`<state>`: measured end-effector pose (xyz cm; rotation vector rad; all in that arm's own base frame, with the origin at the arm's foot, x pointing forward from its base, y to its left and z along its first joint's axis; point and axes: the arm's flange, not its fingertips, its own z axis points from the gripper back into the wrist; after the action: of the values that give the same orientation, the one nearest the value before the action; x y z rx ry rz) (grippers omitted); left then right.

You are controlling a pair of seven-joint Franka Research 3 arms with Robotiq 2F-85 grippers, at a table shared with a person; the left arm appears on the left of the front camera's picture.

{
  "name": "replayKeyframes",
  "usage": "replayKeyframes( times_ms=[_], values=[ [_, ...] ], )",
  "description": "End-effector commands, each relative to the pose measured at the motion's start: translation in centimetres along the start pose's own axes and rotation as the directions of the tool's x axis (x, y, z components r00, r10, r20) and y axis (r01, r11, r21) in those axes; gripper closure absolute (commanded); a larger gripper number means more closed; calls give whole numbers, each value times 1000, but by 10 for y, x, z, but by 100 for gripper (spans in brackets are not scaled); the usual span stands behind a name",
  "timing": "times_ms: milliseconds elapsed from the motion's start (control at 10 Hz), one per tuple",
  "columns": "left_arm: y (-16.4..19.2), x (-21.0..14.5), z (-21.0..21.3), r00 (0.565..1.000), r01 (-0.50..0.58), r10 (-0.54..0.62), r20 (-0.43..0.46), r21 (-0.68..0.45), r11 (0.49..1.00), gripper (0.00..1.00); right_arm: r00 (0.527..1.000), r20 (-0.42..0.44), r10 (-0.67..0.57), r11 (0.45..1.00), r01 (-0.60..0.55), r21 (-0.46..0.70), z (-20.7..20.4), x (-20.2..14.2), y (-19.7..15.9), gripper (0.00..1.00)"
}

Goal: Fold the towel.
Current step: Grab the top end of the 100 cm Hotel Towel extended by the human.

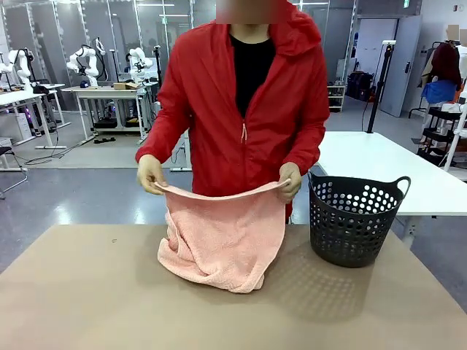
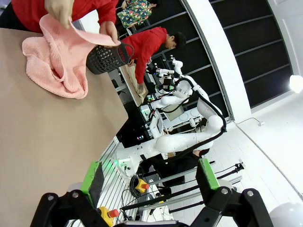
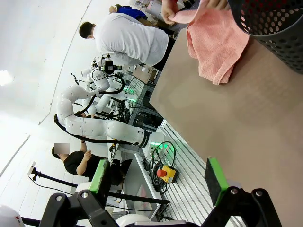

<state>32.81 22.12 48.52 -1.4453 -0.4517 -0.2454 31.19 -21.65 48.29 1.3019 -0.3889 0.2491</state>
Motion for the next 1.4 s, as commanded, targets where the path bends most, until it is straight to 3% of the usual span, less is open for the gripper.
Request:
replayKeyframes(
  times_ms=[0, 1000, 1100, 1200, 1300],
  values=[
    [1, -1, 1, 1000, 16, -16, 3, -23, 1000, 0, 1000, 6, 21, 1000, -21, 15, 1, 2, 0, 0],
    [0, 0, 0, 1000, 0, 0, 0, 0, 1000, 0, 1000, 6, 21, 1000, -21, 15, 1, 2, 0, 0],
    [-21, 4, -8, 987, 146, -141, -78, 56, 988, 0, 1000, 0, 0, 1000, 0, 0, 0, 0, 0, 0],
    [-50, 10, -22, 951, 281, -251, -180, 164, 946, 0, 981, -77, 180, 977, -188, -104, -3, 4, 32, 0],
    [-91, 16, -41, 875, 452, -363, -320, 274, 849, 0, 933, -166, 321, 917, -350, -194, -8, 8, 71, 0]
  ],
)
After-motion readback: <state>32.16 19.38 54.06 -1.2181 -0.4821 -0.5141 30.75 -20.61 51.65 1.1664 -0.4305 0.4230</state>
